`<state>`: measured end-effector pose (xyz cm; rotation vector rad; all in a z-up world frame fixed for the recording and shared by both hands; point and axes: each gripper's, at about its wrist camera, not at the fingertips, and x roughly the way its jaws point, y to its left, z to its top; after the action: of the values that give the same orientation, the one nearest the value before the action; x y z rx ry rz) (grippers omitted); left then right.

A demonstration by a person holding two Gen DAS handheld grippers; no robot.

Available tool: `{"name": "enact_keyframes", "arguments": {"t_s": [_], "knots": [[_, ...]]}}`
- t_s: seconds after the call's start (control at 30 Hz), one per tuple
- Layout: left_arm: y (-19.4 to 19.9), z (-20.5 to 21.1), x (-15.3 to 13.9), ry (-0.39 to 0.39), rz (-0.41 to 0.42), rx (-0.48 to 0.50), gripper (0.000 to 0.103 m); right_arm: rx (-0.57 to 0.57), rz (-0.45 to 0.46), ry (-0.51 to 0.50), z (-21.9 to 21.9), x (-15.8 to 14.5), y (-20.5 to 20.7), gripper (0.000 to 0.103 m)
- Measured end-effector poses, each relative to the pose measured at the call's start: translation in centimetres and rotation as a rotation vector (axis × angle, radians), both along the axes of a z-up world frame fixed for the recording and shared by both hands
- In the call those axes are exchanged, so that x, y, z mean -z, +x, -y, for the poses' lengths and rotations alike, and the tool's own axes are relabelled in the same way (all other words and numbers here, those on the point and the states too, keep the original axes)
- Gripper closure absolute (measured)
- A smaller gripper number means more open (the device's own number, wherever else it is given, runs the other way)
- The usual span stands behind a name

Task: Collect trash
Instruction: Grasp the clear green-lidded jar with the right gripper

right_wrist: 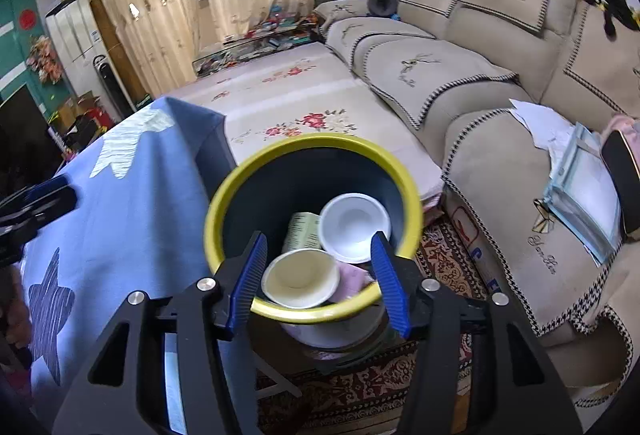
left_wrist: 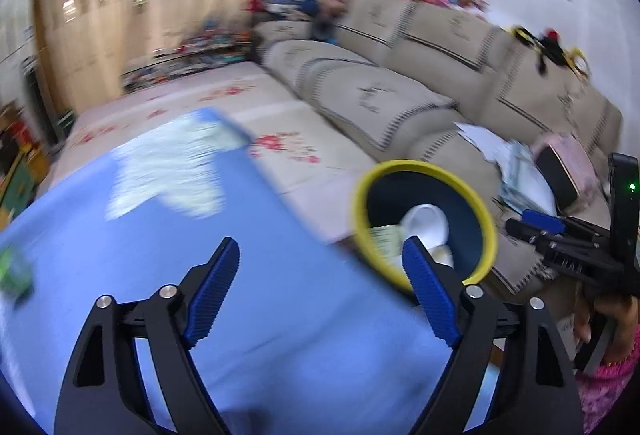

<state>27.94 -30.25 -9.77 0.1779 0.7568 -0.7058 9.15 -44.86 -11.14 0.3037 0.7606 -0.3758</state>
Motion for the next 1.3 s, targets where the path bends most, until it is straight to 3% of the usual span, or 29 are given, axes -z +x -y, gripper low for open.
{"name": "enact_keyframes", "arguments": {"t_s": [0.1, 0.3, 0.53, 0.67, 0.8, 0.97, 1.1, 1.3], "knots": [[0.4, -6.5, -0.2, -0.013, 0.007, -0.098, 0.012, -0.04, -0.007, -0.012, -2.0, -0.3, 1.4, 0.05], [-0.4, -21.1, 1.2, 0.0, 0.052, -0.345, 0.012, -0.178, -0.029, -0.03, -7.7, -0.9, 5.9, 0.05], [-1.2, -34.2, 3.4, 0.029, 0.093, -0.6, 0.011, -0.427, -0.024, -0.023, -19.0, -2.1, 13.4, 0.047], [-1.9, -38.8, 4.3, 0.003, 0.075, -0.687, 0.011, -0.578, -0.021, -0.006, -27.1, -2.7, 17.1, 0.046], [-2.6, -41.9, 5.6, -0.025, 0.036, -0.719, 0.01, -0.669, -0.018, 0.029, -33.8, -3.1, 20.4, 0.04], [-2.7, -42.3, 6.8, -0.054, -0.011, -0.731, 0.01, -0.683, -0.038, 0.07, -39.9, -2.8, 25.3, 0.032], [-2.6, -41.5, 6.8, -0.055, -0.017, -0.702, 0.01, -0.669, -0.051, 0.032, -43.3, -2.2, 28.7, 0.024], [-2.7, -40.5, 6.5, -0.047, -0.015, -0.687, 0.01, -0.622, -0.097, -0.008, -46.6, -0.1, 32.7, 0.023]]}}
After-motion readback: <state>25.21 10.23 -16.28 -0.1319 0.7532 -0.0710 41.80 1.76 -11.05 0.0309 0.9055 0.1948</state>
